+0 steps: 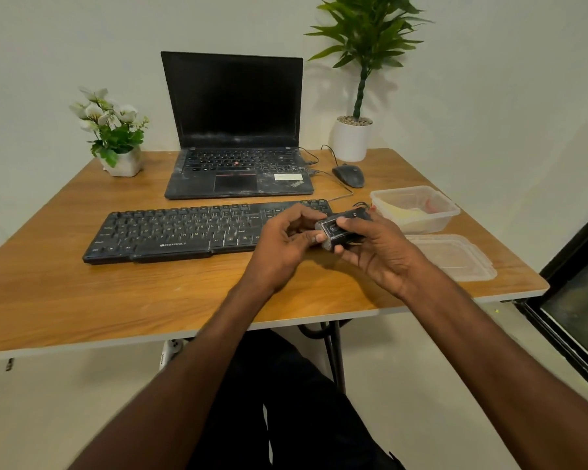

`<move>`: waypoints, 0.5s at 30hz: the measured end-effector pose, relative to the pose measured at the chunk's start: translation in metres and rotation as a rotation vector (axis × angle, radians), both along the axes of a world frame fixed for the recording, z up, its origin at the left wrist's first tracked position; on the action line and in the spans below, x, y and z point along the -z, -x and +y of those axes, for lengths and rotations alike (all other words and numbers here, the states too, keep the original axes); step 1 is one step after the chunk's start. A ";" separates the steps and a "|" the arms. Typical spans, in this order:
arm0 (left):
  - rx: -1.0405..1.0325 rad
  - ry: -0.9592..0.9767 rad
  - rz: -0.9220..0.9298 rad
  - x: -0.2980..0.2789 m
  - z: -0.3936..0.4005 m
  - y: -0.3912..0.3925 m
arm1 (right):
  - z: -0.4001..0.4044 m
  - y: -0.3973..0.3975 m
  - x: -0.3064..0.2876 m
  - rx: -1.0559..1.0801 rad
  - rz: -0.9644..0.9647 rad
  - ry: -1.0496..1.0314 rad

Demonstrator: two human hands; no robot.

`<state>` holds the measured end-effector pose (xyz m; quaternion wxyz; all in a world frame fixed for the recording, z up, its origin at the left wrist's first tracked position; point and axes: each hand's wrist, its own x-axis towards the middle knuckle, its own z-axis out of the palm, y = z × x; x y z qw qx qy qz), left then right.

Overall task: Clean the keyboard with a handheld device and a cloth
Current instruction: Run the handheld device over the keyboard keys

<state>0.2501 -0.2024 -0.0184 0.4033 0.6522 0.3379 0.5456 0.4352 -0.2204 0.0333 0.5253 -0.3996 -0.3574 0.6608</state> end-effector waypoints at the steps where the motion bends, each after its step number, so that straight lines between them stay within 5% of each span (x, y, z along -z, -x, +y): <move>1: 0.022 0.007 -0.037 0.000 0.001 0.000 | 0.000 -0.001 -0.001 -0.022 0.003 0.010; 15: 0.132 0.071 -0.259 0.002 0.005 0.003 | -0.005 -0.002 -0.005 -0.121 0.119 0.129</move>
